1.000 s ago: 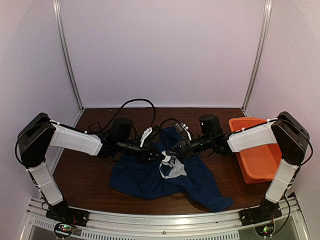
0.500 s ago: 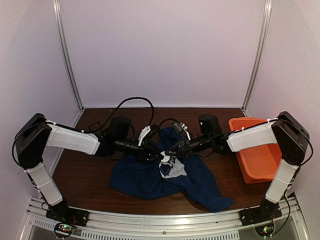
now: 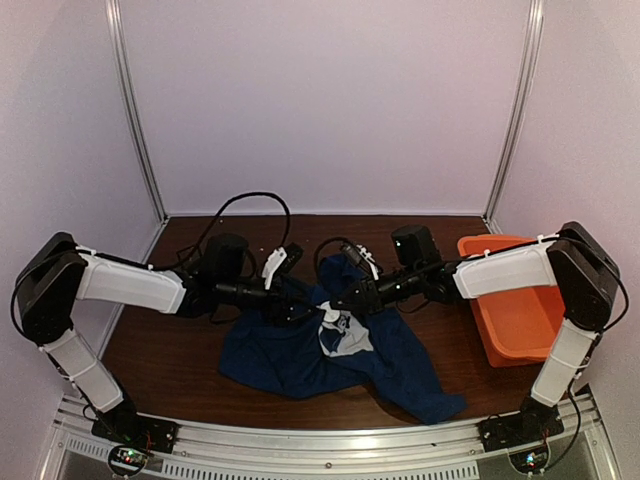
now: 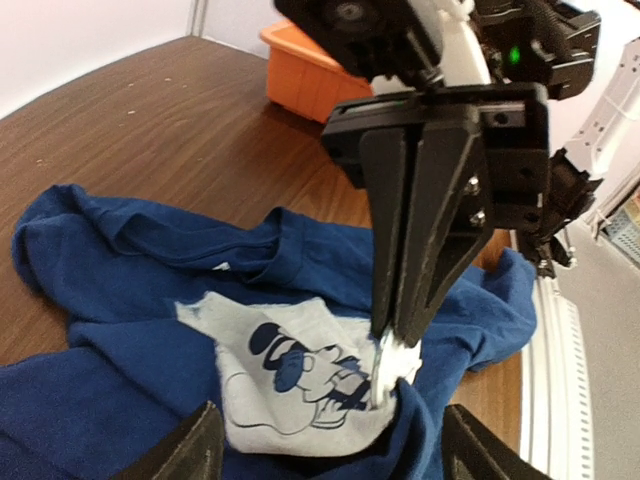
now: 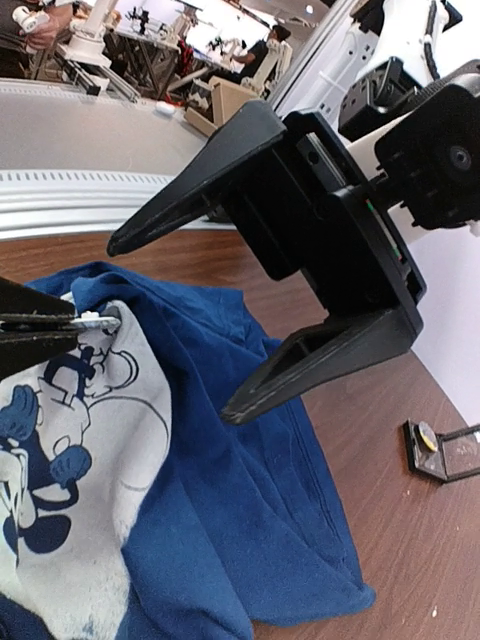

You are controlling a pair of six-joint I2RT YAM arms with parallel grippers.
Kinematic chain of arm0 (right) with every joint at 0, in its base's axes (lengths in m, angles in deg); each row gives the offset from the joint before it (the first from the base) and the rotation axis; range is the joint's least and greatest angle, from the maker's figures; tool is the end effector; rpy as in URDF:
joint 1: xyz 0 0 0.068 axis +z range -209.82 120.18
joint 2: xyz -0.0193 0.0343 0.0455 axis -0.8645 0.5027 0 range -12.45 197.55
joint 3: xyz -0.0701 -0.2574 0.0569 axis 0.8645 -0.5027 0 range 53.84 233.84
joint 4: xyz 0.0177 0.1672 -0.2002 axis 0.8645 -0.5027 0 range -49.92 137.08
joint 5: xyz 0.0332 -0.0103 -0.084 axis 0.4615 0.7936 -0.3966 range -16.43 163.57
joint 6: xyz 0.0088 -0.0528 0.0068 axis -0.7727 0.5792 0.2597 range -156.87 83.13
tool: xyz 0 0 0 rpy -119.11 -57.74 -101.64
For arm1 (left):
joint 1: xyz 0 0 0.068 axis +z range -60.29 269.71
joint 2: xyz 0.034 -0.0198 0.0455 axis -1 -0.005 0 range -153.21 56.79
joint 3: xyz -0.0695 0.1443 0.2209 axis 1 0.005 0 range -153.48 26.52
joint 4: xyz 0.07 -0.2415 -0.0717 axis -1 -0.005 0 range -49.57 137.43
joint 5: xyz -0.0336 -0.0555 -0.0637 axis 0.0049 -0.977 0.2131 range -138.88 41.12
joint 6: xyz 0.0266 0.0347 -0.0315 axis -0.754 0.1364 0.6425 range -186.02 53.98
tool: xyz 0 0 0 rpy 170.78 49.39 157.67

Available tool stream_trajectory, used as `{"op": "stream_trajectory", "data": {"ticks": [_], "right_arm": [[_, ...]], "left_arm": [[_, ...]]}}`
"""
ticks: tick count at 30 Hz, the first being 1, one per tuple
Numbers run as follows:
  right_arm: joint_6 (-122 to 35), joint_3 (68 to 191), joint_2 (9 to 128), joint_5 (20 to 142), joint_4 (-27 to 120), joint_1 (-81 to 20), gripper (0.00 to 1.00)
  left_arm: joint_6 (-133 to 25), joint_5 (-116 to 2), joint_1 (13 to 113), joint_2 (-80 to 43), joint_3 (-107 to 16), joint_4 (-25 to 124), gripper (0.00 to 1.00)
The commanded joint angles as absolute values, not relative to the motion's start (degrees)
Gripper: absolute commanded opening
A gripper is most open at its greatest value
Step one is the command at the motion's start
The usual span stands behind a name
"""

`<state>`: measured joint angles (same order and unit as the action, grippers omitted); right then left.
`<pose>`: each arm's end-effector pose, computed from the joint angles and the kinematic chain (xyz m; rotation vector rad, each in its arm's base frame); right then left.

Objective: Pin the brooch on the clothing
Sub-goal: Pin the brooch to the flattened clothing, then place the brooch on the flattened clothing.

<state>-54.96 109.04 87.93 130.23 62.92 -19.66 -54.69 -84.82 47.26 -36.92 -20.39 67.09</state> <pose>0.2592 0.2577 0.1957 -1.0706 1.9678 1.6146 0.2368 -0.2449 0.1926 0.9780 1.9384 -1.2050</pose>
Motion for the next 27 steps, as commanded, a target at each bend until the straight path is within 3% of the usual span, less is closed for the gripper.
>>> {"op": "stream_trajectory", "data": {"ticks": [1, 11, 16, 21, 27], "right_arm": [[-47.6, 110.7, 84.5, 119.5, 55.6, -19.2, 0.0], [-38.1, 115.3, 84.5, 99.5, 45.4, -10.4, 0.0], [-34.5, 119.3, 85.5, 99.1, 40.4, -6.6, 0.25], [-37.7, 117.9, 81.3, 98.4, 40.8, -9.9, 0.53], [-45.4, 117.2, 80.0, 90.8, 41.6, -17.9, 0.61]], "left_arm": [[-49.5, -70.8, 48.6, -33.6, -17.3, 68.0, 0.84], [-39.5, -44.0, 52.1, -32.2, -15.8, 57.5, 0.95], [-36.2, -37.5, 52.3, -36.2, -19.4, 51.3, 0.96], [-36.2, -35.4, 52.6, -39.7, -24.0, 48.2, 0.98], [-36.2, -34.8, 53.5, -42.9, -30.0, 44.8, 0.98]]}}
